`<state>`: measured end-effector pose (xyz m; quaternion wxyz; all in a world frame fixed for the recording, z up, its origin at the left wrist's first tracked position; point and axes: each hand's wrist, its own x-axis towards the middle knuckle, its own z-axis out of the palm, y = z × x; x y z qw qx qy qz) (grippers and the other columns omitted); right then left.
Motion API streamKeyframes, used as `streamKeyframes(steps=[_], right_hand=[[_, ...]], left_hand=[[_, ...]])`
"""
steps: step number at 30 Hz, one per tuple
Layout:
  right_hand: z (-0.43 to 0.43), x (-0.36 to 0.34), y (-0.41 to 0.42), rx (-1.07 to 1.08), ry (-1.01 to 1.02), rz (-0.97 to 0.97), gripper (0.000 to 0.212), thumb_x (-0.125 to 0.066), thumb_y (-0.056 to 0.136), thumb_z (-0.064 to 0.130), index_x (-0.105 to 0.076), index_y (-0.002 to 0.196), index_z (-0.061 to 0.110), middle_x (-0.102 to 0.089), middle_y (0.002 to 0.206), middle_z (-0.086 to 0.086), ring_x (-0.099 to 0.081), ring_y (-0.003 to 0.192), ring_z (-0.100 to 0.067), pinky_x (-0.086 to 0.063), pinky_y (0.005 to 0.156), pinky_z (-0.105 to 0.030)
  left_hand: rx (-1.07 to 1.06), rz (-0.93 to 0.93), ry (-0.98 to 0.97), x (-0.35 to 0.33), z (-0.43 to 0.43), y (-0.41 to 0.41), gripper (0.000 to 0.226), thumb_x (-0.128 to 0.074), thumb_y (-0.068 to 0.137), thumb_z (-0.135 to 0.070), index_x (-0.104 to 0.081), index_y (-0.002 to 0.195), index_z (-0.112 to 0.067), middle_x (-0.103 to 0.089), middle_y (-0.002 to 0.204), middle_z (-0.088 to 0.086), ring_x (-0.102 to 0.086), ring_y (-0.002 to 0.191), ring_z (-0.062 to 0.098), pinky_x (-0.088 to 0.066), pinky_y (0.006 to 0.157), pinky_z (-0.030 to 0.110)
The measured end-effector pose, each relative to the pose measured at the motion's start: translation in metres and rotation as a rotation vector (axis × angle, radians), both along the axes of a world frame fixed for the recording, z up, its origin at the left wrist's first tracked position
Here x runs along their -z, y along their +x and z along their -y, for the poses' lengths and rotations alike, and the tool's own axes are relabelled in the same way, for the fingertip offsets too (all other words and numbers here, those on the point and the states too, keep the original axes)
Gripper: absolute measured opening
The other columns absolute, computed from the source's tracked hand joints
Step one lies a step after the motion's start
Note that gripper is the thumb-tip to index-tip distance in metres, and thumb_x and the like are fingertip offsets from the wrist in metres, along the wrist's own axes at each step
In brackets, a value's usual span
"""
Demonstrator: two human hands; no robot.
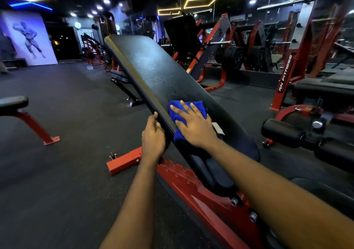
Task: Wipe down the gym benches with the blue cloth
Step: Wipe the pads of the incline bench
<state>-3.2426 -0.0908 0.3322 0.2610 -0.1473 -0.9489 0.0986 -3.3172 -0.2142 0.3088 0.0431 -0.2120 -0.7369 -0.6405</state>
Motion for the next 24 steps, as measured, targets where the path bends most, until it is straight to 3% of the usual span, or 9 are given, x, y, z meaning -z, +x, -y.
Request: streamKeyframes(steps=[2, 5, 8, 11, 17, 21, 24], right_hand=[[0.004, 0.011, 0.012, 0.051, 0.007, -0.052, 0.05, -0.036, 0.099, 0.049, -0.026, 0.148, 0.052, -0.017, 0.162, 0.016, -0.014, 0.15, -0.016, -0.025, 0.114, -0.055], [0.003, 0.037, 0.047, 0.103, -0.016, -0.089, 0.055, -0.028, 0.094, 0.053, -0.025, 0.149, 0.051, -0.017, 0.162, 0.016, -0.012, 0.151, -0.014, -0.023, 0.115, -0.051], [-0.021, 0.041, 0.05, 0.101, -0.096, -0.099, 0.056, -0.023, 0.093, 0.058, -0.028, 0.148, 0.05, -0.019, 0.162, 0.015, -0.014, 0.15, -0.012, -0.025, 0.116, -0.052], [-0.054, 0.035, 0.03, 0.152, -0.163, -0.118, 0.047, -0.034, 0.1, 0.049, -0.031, 0.147, 0.048, -0.02, 0.162, 0.013, -0.015, 0.15, -0.013, -0.023, 0.117, -0.053], [-0.111, 0.009, 0.0, 0.242, -0.31, -0.109, 0.047, -0.04, 0.102, 0.045, -0.034, 0.149, 0.043, -0.019, 0.163, 0.01, -0.015, 0.15, -0.019, -0.02, 0.118, -0.052], [-0.086, 0.025, 0.022, 0.026, -0.069, -0.131, 0.049, -0.04, 0.098, 0.048, -0.035, 0.147, 0.046, -0.026, 0.16, 0.012, -0.024, 0.148, -0.018, -0.033, 0.114, -0.048], [-0.054, 0.04, 0.049, -0.205, 0.066, -0.128, 0.051, -0.034, 0.095, 0.051, -0.033, 0.147, 0.049, -0.023, 0.16, 0.018, -0.019, 0.149, -0.009, -0.029, 0.116, -0.039]], left_hand=[[-0.083, -0.008, 0.03, -0.008, -0.007, 0.001, 0.033, -0.032, 0.09, -0.04, -0.05, 0.118, -0.034, -0.066, 0.087, 0.013, -0.064, 0.086, 0.041, -0.054, 0.081, 0.052], [-0.211, 0.024, -0.001, -0.029, -0.021, 0.001, 0.041, -0.031, 0.103, -0.033, -0.041, 0.14, -0.019, -0.059, 0.125, 0.025, -0.053, 0.116, 0.042, -0.04, 0.097, 0.044], [-0.217, 0.08, -0.038, -0.042, -0.039, 0.004, 0.057, -0.024, 0.105, -0.041, -0.015, 0.156, -0.015, -0.041, 0.146, 0.025, -0.043, 0.129, 0.043, -0.031, 0.105, 0.045], [-0.229, 0.081, -0.045, -0.036, -0.054, 0.01, 0.062, -0.02, 0.105, -0.046, 0.002, 0.157, -0.021, -0.032, 0.149, 0.024, -0.043, 0.126, 0.047, -0.031, 0.104, 0.048], [-0.227, 0.039, -0.006, -0.029, -0.054, 0.009, 0.06, -0.018, 0.105, -0.047, 0.001, 0.157, -0.025, -0.029, 0.152, 0.019, -0.044, 0.125, 0.045, -0.032, 0.104, 0.045], [-0.229, 0.034, 0.024, -0.025, -0.055, 0.006, 0.059, -0.021, 0.105, -0.045, -0.002, 0.157, -0.025, -0.03, 0.15, 0.018, -0.047, 0.122, 0.043, -0.034, 0.102, 0.044], [-0.248, 0.017, 0.036, -0.023, -0.057, 0.001, 0.058, -0.022, 0.105, -0.043, -0.005, 0.157, -0.024, -0.035, 0.145, 0.019, -0.048, 0.12, 0.043, -0.034, 0.101, 0.043]])
